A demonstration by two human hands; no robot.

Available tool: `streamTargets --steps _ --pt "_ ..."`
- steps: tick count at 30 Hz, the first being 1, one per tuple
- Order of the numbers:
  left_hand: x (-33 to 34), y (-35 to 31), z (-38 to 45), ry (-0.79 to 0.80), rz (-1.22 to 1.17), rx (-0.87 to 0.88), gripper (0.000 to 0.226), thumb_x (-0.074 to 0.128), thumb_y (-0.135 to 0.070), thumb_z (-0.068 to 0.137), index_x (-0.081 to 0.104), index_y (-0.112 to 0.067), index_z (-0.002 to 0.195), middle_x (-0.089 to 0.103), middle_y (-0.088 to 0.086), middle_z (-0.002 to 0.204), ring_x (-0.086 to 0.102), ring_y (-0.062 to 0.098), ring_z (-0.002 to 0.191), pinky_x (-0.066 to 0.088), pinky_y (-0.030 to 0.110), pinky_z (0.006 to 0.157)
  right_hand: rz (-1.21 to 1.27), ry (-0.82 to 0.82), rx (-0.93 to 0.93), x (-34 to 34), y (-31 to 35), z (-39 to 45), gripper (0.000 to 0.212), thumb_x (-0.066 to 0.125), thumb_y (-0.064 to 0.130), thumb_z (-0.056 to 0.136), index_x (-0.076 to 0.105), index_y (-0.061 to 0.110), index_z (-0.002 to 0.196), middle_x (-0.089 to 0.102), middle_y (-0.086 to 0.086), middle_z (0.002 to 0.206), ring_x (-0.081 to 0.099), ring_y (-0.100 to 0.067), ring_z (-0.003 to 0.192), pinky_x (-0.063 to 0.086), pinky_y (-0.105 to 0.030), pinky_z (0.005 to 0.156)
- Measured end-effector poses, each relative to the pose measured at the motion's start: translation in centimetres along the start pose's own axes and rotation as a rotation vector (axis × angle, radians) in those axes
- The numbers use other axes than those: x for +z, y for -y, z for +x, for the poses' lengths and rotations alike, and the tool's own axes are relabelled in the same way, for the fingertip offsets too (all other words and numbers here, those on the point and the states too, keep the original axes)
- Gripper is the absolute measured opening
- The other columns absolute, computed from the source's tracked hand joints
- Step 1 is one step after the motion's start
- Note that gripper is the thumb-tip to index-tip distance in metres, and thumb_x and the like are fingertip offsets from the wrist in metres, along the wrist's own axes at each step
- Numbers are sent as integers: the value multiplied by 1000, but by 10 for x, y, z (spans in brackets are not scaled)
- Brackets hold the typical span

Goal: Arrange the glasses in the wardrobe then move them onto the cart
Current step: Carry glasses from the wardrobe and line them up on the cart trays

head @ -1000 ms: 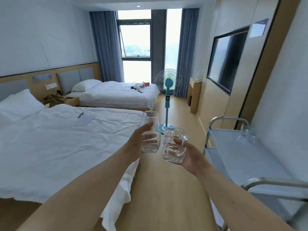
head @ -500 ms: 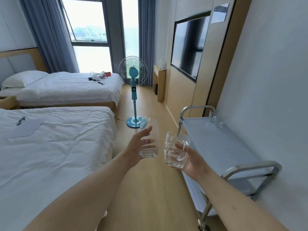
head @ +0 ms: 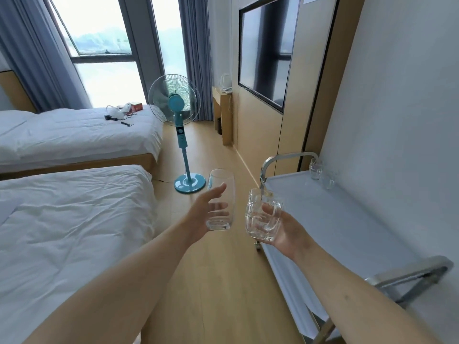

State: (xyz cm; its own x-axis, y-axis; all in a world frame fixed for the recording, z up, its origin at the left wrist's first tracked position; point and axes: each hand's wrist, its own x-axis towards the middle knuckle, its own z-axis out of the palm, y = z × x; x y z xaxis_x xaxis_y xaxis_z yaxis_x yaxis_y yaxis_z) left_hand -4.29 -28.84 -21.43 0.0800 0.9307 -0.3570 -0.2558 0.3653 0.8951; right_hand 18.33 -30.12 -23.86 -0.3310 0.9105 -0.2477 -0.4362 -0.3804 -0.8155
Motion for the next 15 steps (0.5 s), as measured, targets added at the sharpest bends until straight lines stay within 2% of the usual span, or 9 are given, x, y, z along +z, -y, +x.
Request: streamTargets --steps 3,6,9,11,13,15 --pt "6 -7 40 -3 7 -9 74 86 -55 62 62 -18 122 70 7 92 70 23 72 59 35 62 16 -34 3 -18 11 29 94 97 29 54 59 8 138 68 -17 118 69 -36 105 59 -53 86" --pt "15 -8 72 26 -3 -33 73 86 -56 63 62 -19 121 71 6 91 71 23 72 59 37 60 8 -56 4 -36 19 52 83 90 27 67 58 8 140 65 -20 127 65 -40 115 54 -59 96" --pt "25 -11 101 57 13 -61 78 88 -57 58 62 -17 120 71 6 90 70 25 72 58 37 61 0 -103 -12 -50 29 69 87 95 30 60 60 7 137 67 -20 124 68 -39 110 55 -58 94" --pt "31 -13 122 96 50 -80 73 87 -58 59 65 -17 115 70 6 89 69 25 72 59 38 63 -1 -128 -20 -59 35 80 92 98 31 55 61 6 135 66 -23 128 66 -42 114 52 -61 97" --pt "38 -14 144 157 94 -107 56 87 -61 59 78 -19 96 72 6 87 69 25 71 59 38 68 -3 -134 -33 -68 39 90 93 99 32 54 62 4 134 63 -25 132 63 -44 118 46 -66 103" --pt "47 -15 164 207 131 -131 47 88 -65 52 83 -23 73 73 6 86 70 25 72 59 38 70 6 -149 -44 -77 42 98 84 100 33 52 67 5 125 65 -24 125 65 -42 111 48 -63 102"
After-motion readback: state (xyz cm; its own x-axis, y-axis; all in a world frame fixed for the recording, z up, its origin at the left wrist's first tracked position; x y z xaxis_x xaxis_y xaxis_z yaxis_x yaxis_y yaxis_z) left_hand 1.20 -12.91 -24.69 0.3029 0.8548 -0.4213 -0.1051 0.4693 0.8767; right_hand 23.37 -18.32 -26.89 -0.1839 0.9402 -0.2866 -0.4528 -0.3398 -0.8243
